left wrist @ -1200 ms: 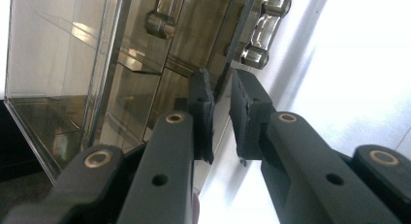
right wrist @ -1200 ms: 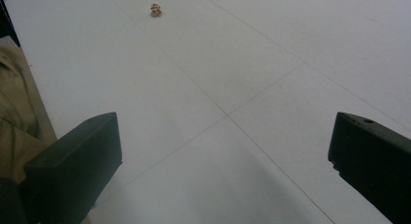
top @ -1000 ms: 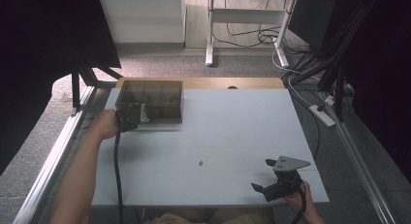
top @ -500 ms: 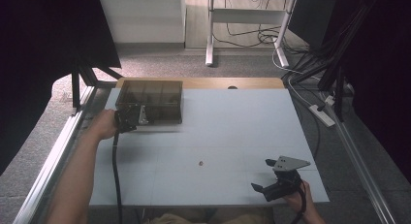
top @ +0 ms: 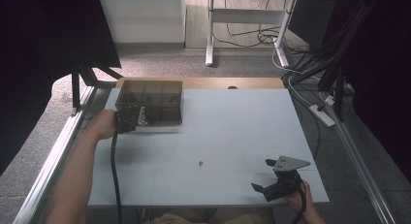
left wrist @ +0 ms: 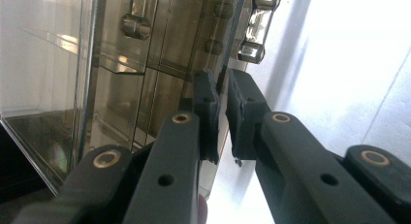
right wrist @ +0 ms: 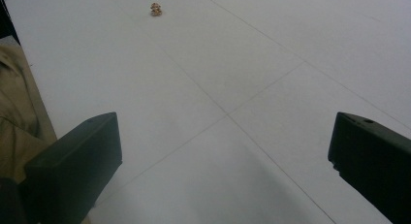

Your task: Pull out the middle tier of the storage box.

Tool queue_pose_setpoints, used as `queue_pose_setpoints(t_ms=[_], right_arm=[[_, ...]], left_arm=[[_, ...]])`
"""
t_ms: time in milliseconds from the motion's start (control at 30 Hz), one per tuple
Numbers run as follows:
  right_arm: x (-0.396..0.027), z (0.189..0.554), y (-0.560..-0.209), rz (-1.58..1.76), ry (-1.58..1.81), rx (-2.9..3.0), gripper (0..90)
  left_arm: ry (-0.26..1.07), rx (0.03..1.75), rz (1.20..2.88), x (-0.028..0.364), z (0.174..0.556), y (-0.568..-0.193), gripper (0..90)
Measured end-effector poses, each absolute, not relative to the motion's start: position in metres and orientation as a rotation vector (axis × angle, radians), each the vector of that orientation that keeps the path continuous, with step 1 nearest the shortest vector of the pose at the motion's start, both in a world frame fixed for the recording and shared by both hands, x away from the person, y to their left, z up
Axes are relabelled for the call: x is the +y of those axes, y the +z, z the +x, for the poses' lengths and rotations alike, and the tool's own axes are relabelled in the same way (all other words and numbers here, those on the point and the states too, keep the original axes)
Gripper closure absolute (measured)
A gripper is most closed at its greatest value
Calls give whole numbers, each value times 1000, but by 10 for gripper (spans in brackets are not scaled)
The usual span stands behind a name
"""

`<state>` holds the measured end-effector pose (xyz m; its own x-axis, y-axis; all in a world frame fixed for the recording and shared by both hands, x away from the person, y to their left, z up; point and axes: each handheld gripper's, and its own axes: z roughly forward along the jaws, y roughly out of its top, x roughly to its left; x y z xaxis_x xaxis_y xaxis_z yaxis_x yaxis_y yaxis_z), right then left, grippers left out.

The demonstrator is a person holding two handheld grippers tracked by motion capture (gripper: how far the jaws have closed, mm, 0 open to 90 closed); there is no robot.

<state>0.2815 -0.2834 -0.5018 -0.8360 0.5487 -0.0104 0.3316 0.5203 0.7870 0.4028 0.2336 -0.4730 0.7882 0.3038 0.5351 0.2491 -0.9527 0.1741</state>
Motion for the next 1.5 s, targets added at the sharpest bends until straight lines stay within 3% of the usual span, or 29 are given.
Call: queue_pose_setpoints(t_ms=[1500], right_arm=[[-282,282,-502,735,1206,2516,0]], left_arm=[[849,354,2891,235,396,-472,838]])
